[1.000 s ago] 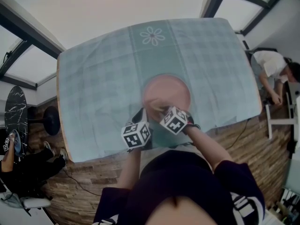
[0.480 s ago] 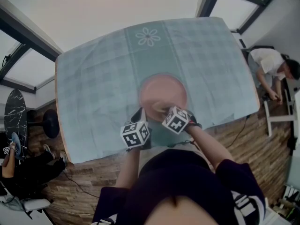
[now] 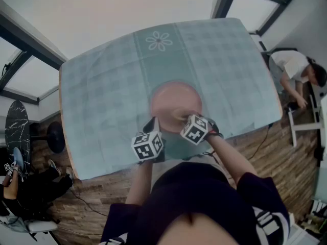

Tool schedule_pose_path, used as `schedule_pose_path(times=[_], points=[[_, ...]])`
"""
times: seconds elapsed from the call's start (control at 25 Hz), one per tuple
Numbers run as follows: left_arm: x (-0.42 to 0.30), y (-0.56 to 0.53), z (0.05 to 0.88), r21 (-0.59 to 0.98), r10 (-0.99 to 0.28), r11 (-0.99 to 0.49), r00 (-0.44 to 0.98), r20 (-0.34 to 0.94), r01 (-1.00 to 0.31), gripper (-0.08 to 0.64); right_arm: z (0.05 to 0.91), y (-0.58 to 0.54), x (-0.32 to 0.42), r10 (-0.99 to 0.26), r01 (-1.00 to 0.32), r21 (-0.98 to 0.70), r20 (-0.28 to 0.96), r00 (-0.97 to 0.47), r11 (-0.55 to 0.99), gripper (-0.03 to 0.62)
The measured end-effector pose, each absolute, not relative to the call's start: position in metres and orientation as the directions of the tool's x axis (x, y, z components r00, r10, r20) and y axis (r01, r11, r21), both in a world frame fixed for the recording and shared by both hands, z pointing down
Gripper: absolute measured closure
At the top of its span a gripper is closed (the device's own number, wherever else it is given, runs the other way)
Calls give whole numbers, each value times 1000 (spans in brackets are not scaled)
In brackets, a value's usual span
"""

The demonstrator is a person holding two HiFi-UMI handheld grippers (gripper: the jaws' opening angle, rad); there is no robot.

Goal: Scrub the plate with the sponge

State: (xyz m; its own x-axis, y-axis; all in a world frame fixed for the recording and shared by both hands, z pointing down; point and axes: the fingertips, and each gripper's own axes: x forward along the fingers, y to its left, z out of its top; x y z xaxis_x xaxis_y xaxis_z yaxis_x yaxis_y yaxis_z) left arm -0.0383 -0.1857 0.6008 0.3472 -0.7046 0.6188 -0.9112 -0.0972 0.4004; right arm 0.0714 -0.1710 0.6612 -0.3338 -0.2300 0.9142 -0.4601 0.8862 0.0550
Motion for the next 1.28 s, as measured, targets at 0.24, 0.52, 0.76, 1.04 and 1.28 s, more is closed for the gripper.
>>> schedule_pose_path(times=[0.24,0.52,0.76,1.04,1.28], points=[[-37,-186,602,404,-700,-98,352,622,-910,551,664,-179,80,-227,-433,90,934,-277,897,555],[-40,-185,604,404,-696,-92,349,627,-910,551,664,-196,92,-244,-475,112,943,-226,873,555],[-43,-186,606,403,-695,-85,344,631,-911,551,665,-210,102,-258,-489,131,945,-201,862,555],[-47,-186,609,404,-694,-75,339,635,-911,551,667,-224,103,-277,-507,149,942,-188,849,555],[-48,-186,610,405,-691,-71,337,639,-912,551,668,-239,103,-291,-519,161,940,-180,840,555]])
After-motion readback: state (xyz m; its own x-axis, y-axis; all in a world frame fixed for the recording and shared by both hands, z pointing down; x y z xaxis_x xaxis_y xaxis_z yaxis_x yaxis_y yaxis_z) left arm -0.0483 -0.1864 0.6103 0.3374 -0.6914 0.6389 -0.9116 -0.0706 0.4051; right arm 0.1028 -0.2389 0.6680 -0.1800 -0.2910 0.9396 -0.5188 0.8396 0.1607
